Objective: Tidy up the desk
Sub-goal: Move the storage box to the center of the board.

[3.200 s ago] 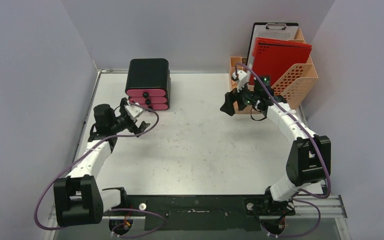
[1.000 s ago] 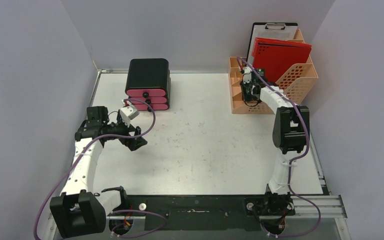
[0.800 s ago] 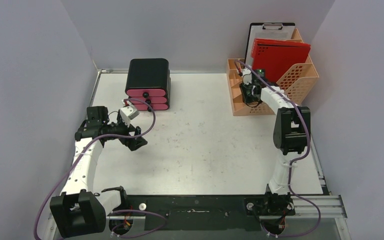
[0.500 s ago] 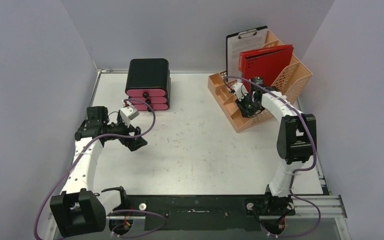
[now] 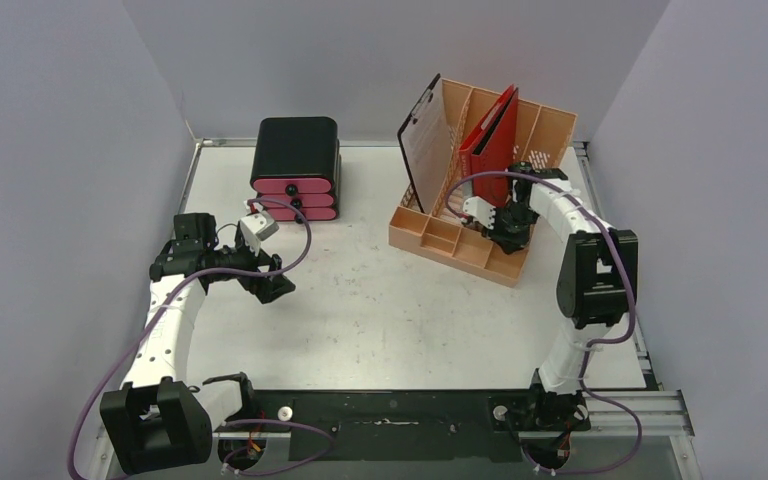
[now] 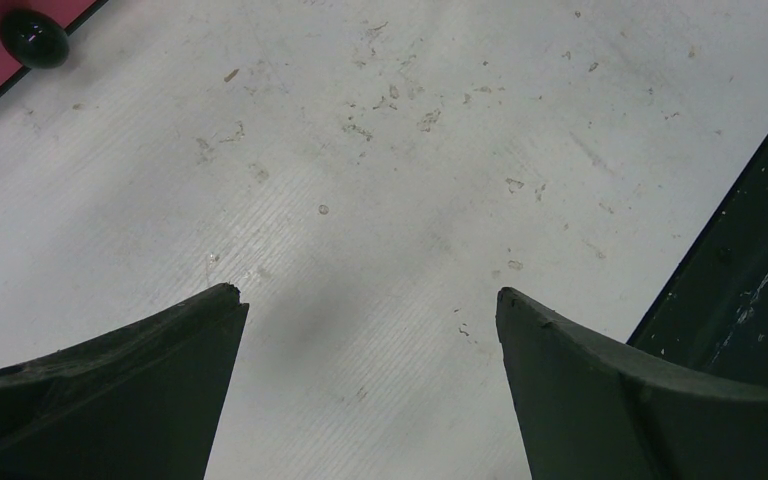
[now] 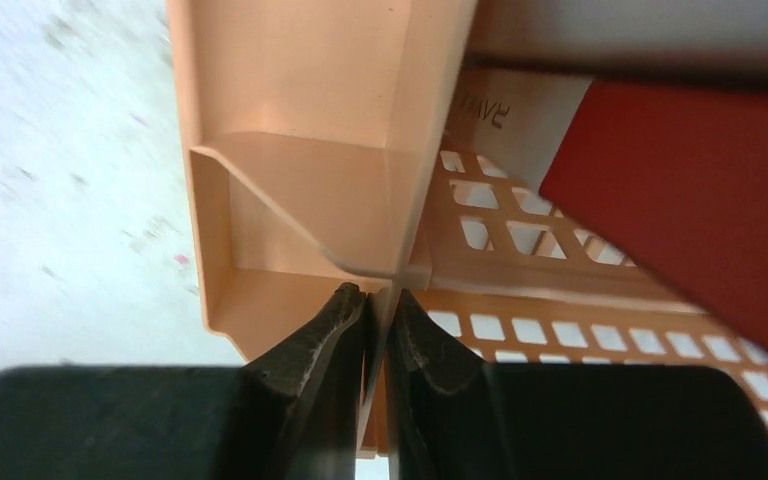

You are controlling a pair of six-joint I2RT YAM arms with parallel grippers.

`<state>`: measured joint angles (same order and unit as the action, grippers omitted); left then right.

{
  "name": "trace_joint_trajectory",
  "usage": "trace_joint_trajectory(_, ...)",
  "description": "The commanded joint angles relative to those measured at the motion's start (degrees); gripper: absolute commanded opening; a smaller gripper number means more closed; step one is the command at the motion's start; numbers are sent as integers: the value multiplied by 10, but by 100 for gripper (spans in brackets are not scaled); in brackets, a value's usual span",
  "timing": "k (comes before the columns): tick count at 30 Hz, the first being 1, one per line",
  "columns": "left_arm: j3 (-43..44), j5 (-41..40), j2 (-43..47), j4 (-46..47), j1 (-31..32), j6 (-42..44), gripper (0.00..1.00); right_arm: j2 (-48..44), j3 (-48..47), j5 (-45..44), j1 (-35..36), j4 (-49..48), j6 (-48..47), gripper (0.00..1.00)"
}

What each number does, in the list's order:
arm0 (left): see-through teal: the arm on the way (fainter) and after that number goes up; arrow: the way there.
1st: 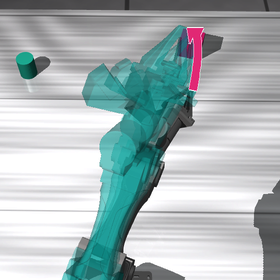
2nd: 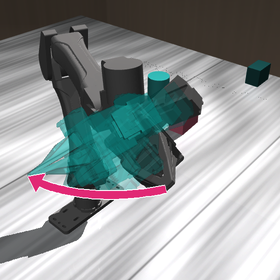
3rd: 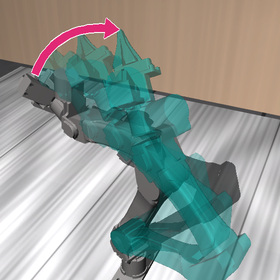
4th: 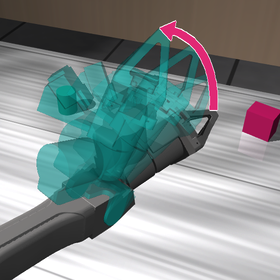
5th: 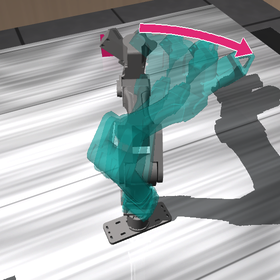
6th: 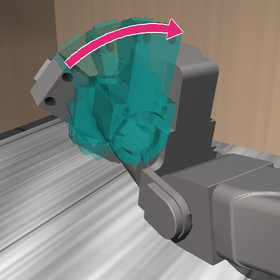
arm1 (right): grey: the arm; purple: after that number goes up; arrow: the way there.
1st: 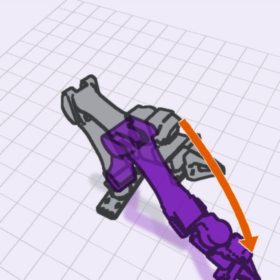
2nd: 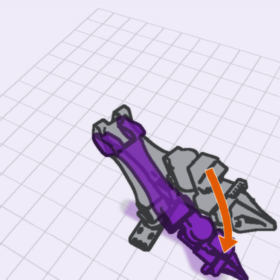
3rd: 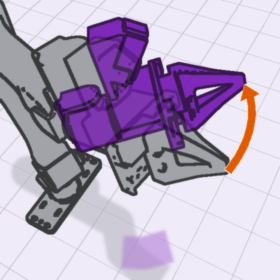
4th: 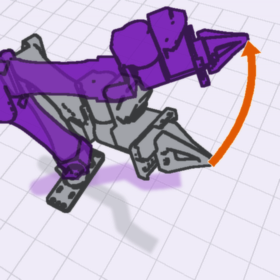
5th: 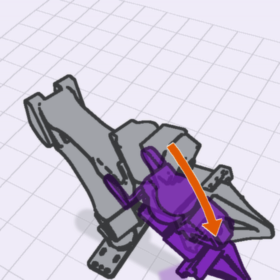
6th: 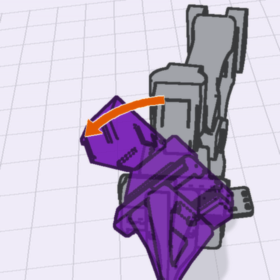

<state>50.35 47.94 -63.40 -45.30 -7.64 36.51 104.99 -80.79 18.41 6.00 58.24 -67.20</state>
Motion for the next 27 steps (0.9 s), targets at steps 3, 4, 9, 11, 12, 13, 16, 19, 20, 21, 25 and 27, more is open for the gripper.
trace_joint_trajectory(3, 8, 26, 4, -6, -7, 12, 96, 90, -125, -121, -56, 9, -80, 9)
trace_joint_trajectory(4, 8, 26, 4, -7, -8, 11, 96, 102, -138, -129, -58, 4, -82, 9)
trace_joint_trajectory(9, 7, 28, 4, -7, -9, 12, 96, 147, -174, -158, -59, -44, -89, 10)
trace_joint_trajectory(11, 8, 28, 3, -7, -10, 13, 96, 159, -185, -172, -59, -71, -98, 10)
trace_joint_trajectory(12, 8, 29, 1, -7, -11, 12, 96, 166, -190, -179, -59, -83, -104, 10)
trace_joint_trajectory(13, 8, 29, 0, -7, -11, 13, 96, 172, -196, -182, -59, -92, -111, 10)
trace_joint_trajectory(16, 8, 29, -3, -7, -11, 13, 96, 192, -217, -203, -66, -107, -140, 9)
trace_joint_trajectory(19, 8, 29, -3, -7, -11, 14, 96, 211, -241, -217, -78, -124, -160, 9)
trace_joint_trajectory(20, 7, 29, -3, -7, -11, 14, 96, 217, -251, -220, -79, -125, -164, 9)
trace_joint_trajectory(21, 7, 29, -3, -6, -11, 14, 96, 224, -261, -223, -81, -125, -167, 9)
trace_joint_trajectory(25, 7, 29, -4, -4, -12, 13, 96, 243, -292, -229, -83, -118, -171, 9)
trace_joint_trajectory(27, 7, 28, -6, -3, -12, 13, 96, 243, -293, -230, -82, -113, -173, 11)
